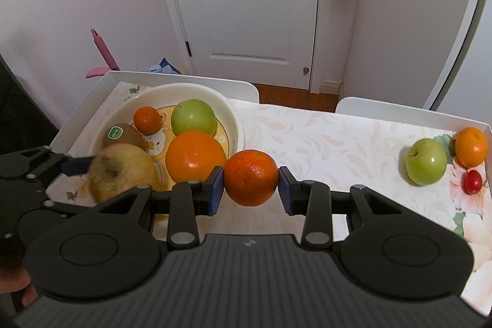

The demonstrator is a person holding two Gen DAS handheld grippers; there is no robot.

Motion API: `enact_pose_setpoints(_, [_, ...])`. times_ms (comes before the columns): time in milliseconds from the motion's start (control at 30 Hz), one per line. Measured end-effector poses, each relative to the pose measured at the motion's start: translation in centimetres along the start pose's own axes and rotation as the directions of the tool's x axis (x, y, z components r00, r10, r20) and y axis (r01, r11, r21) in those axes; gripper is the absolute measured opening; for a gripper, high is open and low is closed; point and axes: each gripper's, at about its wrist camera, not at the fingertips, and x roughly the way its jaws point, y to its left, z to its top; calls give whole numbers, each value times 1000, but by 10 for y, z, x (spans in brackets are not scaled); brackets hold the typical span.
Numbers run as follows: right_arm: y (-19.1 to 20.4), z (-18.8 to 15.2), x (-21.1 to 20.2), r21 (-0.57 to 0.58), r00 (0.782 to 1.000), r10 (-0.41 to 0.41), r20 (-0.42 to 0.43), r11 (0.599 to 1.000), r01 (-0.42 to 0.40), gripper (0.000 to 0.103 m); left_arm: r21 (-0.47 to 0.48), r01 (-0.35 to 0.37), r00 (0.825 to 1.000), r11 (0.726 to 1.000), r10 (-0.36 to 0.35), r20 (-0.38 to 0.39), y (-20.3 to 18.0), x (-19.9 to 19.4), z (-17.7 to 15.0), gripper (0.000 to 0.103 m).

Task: Organize fruits
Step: 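Grasp the tangerine with the right gripper while the left gripper lowers the apple into the bowl, then lower the tangerine into the bowl and open the right gripper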

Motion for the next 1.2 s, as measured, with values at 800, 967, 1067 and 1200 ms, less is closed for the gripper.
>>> enact_pose_setpoints(800, [20, 43, 52, -86, 999, 46, 13, 995, -45, 53, -92, -28, 997, 995, 35, 70, 39, -31, 4, 103])
enact_pose_setpoints(967, [22, 40, 59, -103, 997, 82, 11, 991, -81, 56, -91, -22, 998, 996, 27, 59, 42, -23, 2, 103])
enact_pose_setpoints(1067, [26, 38, 54, -115, 996, 77, 36, 991, -72, 93, -95, -12, 998, 995, 18, 53, 42, -23, 2, 103])
enact_pose_setpoints(1200, [29, 34, 41, -128, 996, 55, 75, 991, -45, 103, -115, 5, 999, 993, 1, 51, 43, -24, 2, 103])
